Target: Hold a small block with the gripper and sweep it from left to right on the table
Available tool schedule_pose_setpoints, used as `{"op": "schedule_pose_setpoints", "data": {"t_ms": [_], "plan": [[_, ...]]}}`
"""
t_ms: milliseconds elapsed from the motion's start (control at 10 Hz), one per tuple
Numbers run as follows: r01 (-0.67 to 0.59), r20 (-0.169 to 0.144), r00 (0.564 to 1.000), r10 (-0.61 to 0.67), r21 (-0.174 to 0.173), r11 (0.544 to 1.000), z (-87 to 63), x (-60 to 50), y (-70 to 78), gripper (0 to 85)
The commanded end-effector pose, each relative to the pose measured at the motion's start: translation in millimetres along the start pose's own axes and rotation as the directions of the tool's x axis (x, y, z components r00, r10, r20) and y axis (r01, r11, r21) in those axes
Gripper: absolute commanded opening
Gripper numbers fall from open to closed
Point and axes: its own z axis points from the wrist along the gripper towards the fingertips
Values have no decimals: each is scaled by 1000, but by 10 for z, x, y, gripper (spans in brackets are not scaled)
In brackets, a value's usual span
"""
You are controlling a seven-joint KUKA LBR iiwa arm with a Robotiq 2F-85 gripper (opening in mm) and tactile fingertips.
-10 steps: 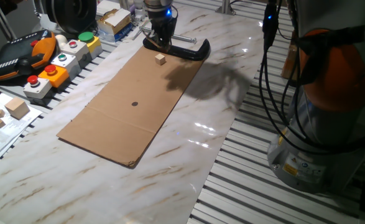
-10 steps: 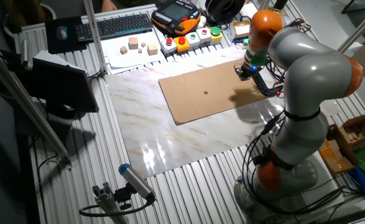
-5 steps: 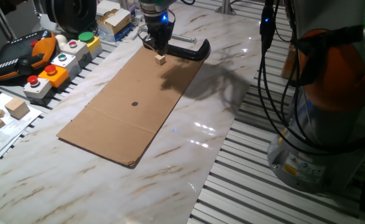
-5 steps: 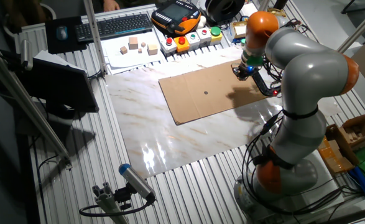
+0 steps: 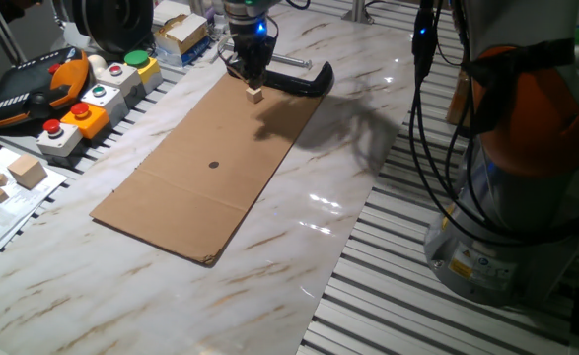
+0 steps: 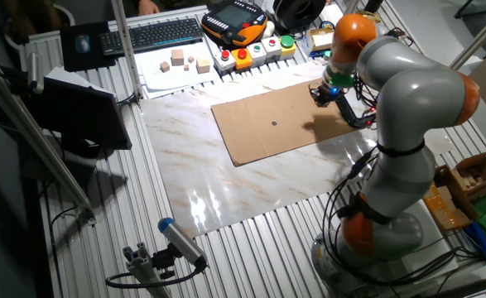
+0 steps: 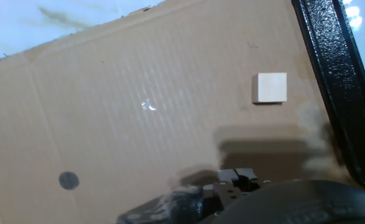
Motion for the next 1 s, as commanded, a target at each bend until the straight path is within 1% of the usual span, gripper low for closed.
{"op": "schedule_pose_setpoints", "data": {"t_ms": [0,100,200,300,400,500,700,800,900], "plan": [[0,-1,1000,0,-5,1000,18,10,-27,7],[1,-1,1000,-1,-3,1000,38,9,-36,7],[0,-3,1000,0,-11,1000,38,9,-36,7],[-16,-16,1000,16,-21,1000,38,9,-36,7],[-10,-20,1000,9,-20,1000,38,9,-36,7],[-8,-21,1000,8,6,1000,38,9,-36,7],[-9,-22,1000,10,21,1000,38,9,-36,7],[-3,-8,1000,3,48,999,38,9,-36,7],[-15,5,1000,15,41,999,38,9,-36,7]]}}
